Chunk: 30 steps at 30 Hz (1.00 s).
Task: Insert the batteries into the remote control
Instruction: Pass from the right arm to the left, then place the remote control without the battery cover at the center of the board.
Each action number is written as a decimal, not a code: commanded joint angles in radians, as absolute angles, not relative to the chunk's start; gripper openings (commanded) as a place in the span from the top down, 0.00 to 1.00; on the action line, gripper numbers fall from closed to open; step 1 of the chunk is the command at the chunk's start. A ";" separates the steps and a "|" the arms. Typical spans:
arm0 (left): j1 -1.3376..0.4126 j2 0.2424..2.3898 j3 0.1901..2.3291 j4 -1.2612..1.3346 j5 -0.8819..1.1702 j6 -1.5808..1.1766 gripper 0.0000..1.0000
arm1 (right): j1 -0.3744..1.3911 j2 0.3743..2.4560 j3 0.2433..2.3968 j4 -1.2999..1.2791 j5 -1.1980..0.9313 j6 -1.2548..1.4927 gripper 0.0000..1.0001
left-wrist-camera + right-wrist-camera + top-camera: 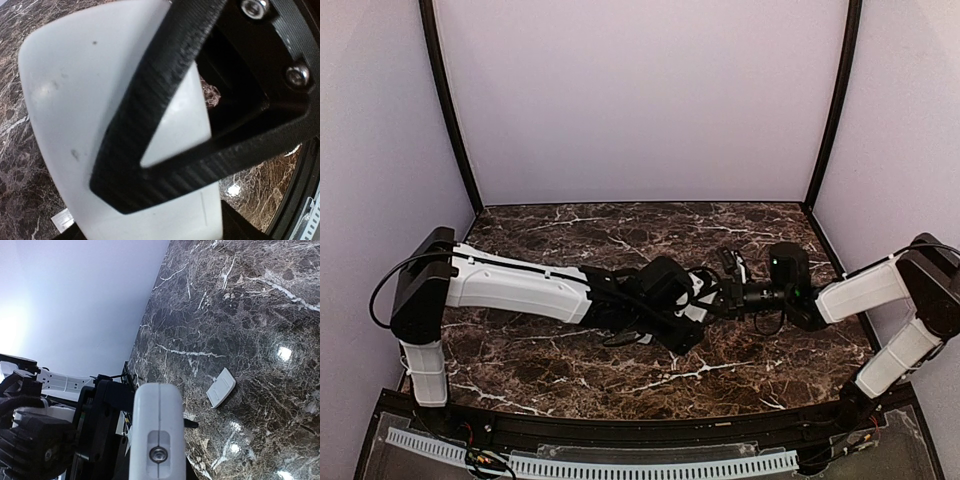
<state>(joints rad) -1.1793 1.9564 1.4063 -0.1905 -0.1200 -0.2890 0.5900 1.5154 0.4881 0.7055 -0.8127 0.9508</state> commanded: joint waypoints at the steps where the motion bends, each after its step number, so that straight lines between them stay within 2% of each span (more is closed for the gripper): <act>1: -1.176 1.953 1.431 -0.267 -0.144 -0.252 0.35 | 0.598 1.491 0.459 0.736 -0.819 0.964 0.99; 4: -1.173 1.954 1.431 -0.284 -0.153 -0.234 0.52 | 0.598 1.480 0.453 0.727 -0.818 0.962 0.91; 5: -1.169 1.953 1.430 -0.290 -0.148 -0.222 0.59 | 0.597 1.476 0.450 0.723 -0.819 0.963 0.84; 7: -1.165 1.949 1.426 -0.293 -0.123 -0.187 0.66 | 0.591 1.470 0.443 0.718 -0.822 0.972 0.68; 9: -1.163 1.942 1.422 -0.301 -0.102 -0.145 0.69 | 0.577 1.459 0.431 0.712 -0.829 0.974 0.57; 12: -1.161 1.927 1.410 -0.319 -0.070 -0.073 0.70 | 0.543 1.422 0.398 0.690 -0.831 0.966 0.50; 18: -1.161 1.910 1.389 -0.375 0.067 0.177 0.68 | 0.444 1.309 0.347 0.555 -0.811 0.888 0.46; 22: -1.160 1.957 1.453 -0.473 0.099 0.296 0.67 | 0.382 1.258 0.314 0.477 -0.816 0.847 0.45; 30: -1.159 2.097 1.587 -0.587 0.123 0.387 0.62 | 0.348 1.236 0.272 0.422 -0.831 0.804 0.48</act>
<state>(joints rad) -1.1629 2.0415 1.5192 -0.4866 0.0956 0.3061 0.3580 1.2427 0.2996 0.4519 -0.8154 0.8398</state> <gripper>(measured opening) 0.556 0.531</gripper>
